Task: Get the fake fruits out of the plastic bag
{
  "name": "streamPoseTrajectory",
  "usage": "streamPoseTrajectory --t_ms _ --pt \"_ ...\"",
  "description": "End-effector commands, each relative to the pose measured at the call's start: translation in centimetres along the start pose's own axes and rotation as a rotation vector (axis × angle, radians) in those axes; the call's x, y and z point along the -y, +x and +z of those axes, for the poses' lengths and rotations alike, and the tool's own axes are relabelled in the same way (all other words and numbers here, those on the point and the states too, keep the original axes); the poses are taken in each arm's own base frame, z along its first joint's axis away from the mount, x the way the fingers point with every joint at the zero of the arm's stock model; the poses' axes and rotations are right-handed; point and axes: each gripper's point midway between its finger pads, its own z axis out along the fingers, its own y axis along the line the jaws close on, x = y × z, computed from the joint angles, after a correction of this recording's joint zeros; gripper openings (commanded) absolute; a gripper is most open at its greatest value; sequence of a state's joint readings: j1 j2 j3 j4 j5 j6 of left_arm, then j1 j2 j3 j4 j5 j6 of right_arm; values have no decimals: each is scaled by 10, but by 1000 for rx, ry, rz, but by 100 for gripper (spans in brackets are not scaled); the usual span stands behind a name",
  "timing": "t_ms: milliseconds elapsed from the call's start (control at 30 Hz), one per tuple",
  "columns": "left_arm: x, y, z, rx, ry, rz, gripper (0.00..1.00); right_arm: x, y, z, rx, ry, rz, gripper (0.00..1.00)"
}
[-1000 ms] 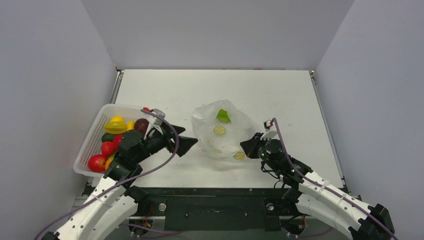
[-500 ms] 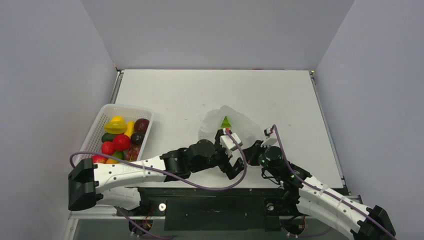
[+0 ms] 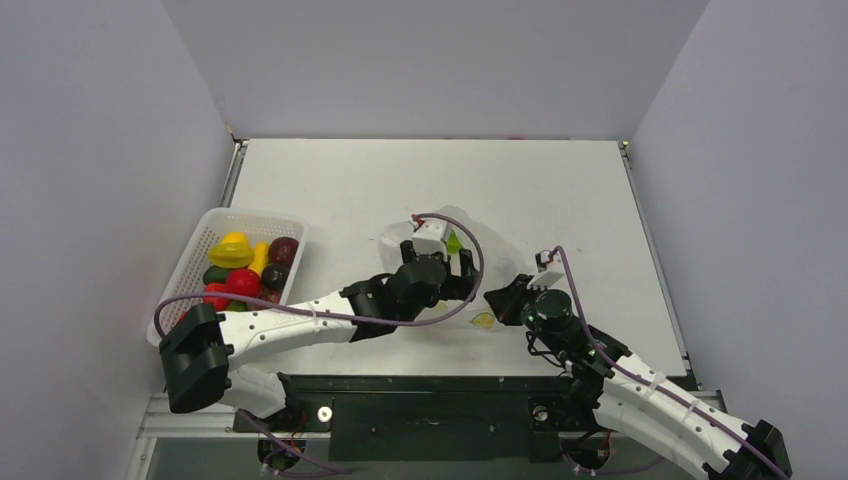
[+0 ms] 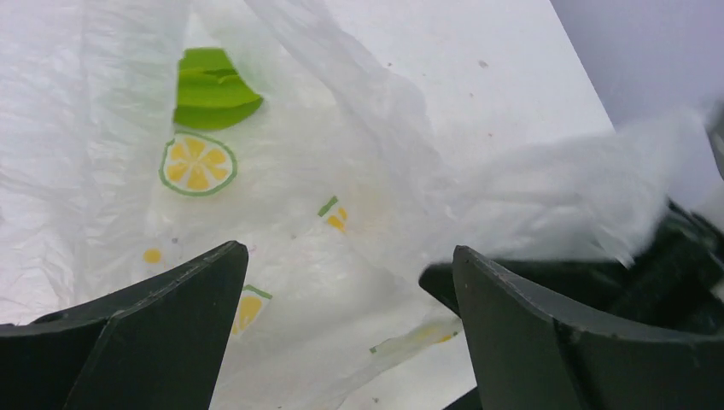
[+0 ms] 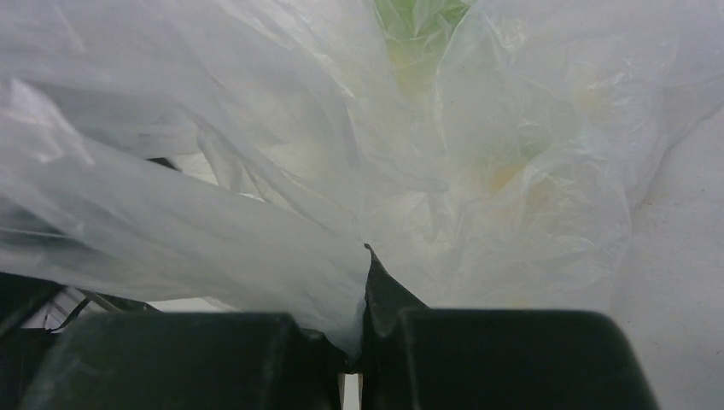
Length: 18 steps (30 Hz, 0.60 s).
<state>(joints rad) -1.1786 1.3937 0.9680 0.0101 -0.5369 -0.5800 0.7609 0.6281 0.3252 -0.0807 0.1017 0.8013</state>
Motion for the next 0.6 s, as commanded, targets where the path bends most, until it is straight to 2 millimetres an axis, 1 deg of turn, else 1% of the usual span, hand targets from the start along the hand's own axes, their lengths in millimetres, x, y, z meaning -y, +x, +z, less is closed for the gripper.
streamPoseTrajectory --t_ms 0,33,67,100,133,167,200,233,267,300,333,367,400,467,533,567 --pt "-16 -4 20 -48 -62 -426 85 -11 -16 1 40 -13 -2 0" --pt "-16 -8 25 -47 -38 -485 83 -12 -17 1 41 -14 -2 0" --pt "-17 -6 28 -49 -34 -560 81 -12 -17 0 43 -15 1 0" --pt "-17 -10 33 -40 -19 -606 80 -13 -18 0 47 -17 3 0" --pt "-19 -8 36 -43 -23 -671 80 -14 -20 -1 52 -20 4 0" --pt "-20 -11 41 -34 -15 -716 80 -13 -20 -1 54 -17 3 0" --pt "-24 -5 46 -41 -28 -776 79 -14 -22 -2 59 -18 0 0" --pt "-26 -8 50 -29 -20 -822 75 -12 -22 -2 58 -9 -3 0" --pt "-30 0 54 -38 -37 -884 72 -13 -23 -3 61 -9 -3 0" --pt "-32 -5 57 -22 -25 -944 65 -12 -24 -4 63 -1 1 0" --pt "-37 4 60 -31 -43 -960 62 -12 -27 -5 70 5 5 0" --pt "-39 4 62 -25 -44 -988 60 -11 -29 -7 78 10 2 0" --pt "-42 8 64 -22 -49 -984 60 -13 -32 -9 84 4 0 0" --pt "-40 2 63 16 -30 -945 59 -16 -37 -12 96 -6 -10 0" --pt "-36 6 59 15 -37 -875 61 -18 -43 -14 105 -2 -23 0" --pt "-37 10 57 11 -46 -842 61 -17 -43 -15 101 9 -37 0"
